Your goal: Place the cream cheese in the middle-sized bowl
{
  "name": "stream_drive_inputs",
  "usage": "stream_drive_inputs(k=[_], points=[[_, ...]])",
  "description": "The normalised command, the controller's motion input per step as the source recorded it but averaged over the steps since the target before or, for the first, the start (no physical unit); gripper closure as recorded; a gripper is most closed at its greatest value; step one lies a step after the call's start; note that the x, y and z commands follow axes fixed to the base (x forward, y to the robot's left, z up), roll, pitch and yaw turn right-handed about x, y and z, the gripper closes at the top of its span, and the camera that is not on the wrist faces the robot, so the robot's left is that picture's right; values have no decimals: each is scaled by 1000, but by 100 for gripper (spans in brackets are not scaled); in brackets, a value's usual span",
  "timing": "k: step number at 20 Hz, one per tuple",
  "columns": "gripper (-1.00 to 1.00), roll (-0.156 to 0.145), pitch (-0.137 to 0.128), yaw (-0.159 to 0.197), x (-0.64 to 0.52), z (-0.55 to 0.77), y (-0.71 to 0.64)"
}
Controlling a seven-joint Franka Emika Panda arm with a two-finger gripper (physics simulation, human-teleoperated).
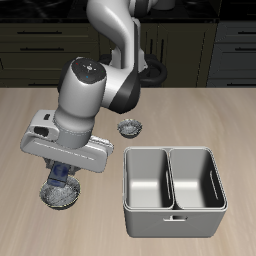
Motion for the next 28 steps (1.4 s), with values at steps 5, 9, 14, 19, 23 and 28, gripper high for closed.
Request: stream_drive_inputs(k=[5, 9, 14, 19, 23, 28], points=[[100, -21, 36, 4, 6, -384, -106], [100, -31, 46, -10, -58, -351, -147], [100, 6, 42, 11, -106, -337, -23], [-100, -13, 36, 82, -102, -235, 109], [-100, -20, 26, -7, -61, -71, -49], [-100, -19, 4, -8, -35, 88, -97]])
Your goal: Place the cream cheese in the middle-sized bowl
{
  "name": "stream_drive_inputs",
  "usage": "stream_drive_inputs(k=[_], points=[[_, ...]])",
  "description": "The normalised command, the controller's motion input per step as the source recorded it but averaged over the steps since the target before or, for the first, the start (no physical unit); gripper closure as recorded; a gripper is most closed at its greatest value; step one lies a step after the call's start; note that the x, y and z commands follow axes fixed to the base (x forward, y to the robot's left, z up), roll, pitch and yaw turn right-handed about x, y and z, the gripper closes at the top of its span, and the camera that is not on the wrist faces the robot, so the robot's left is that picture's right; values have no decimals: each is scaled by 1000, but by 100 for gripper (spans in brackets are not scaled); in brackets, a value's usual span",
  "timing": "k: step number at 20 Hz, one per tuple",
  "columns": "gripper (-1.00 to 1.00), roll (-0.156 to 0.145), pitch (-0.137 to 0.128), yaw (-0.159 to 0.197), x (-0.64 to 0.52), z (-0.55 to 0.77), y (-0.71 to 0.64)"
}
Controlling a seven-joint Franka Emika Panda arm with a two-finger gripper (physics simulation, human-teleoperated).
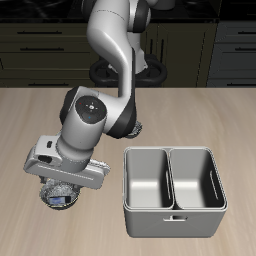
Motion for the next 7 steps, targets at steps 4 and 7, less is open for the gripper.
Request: stream_drive_inputs(k=[4, 7], points=[[-100, 3, -5, 2, -40, 61, 16], [-100, 6, -10, -12, -45, 105, 0]])
